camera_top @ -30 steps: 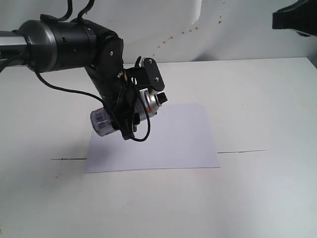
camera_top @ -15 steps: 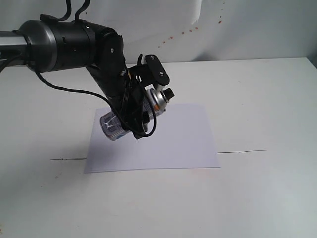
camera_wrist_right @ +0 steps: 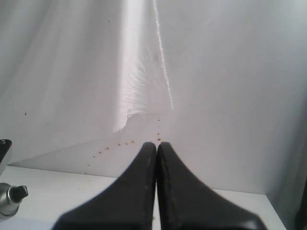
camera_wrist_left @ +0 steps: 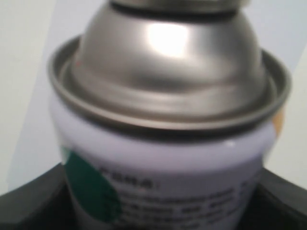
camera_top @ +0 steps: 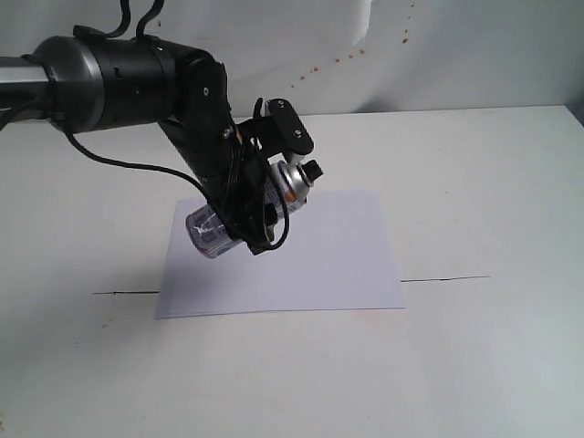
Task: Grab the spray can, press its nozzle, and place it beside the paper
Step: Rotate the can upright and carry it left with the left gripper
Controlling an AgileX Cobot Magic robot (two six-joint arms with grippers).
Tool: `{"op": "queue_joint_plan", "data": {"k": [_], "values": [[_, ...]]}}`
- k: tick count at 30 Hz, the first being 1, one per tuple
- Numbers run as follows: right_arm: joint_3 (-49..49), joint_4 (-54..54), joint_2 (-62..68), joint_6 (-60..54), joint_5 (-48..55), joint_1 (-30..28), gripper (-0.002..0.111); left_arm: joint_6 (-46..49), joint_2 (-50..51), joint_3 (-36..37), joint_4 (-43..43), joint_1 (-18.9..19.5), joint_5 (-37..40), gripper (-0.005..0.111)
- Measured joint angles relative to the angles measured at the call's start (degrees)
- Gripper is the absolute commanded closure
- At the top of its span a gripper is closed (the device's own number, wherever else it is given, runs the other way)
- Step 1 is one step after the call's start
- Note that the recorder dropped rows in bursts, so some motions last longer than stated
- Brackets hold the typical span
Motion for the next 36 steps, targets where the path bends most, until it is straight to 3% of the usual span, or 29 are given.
{"op": "queue_joint_plan", "data": {"k": [9,15,21,36], "values": [[3.7,0.1,-4.7,0.0,0.4,0.0,0.108,-3.0,-5.2,0.0,-2.8,0.7,-4.5,0.107],[3.7,0.1,-4.8,0.0,0.4,0.0,0.108,-3.3,-8.3,0.0,-12.3,4.9,-7.5,0.107],[3.7,0.1,-4.8,-0.1,0.4,0.0,0.108,-3.2,-10.7,0.0,-15.4,7.5,-9.0,0.107],[3.7,0.1,-4.8,-0.1,0.4,0.0,0.108,-4.5,-15.2,0.0,-17.6,7.6,-18.0,0.107]]}}
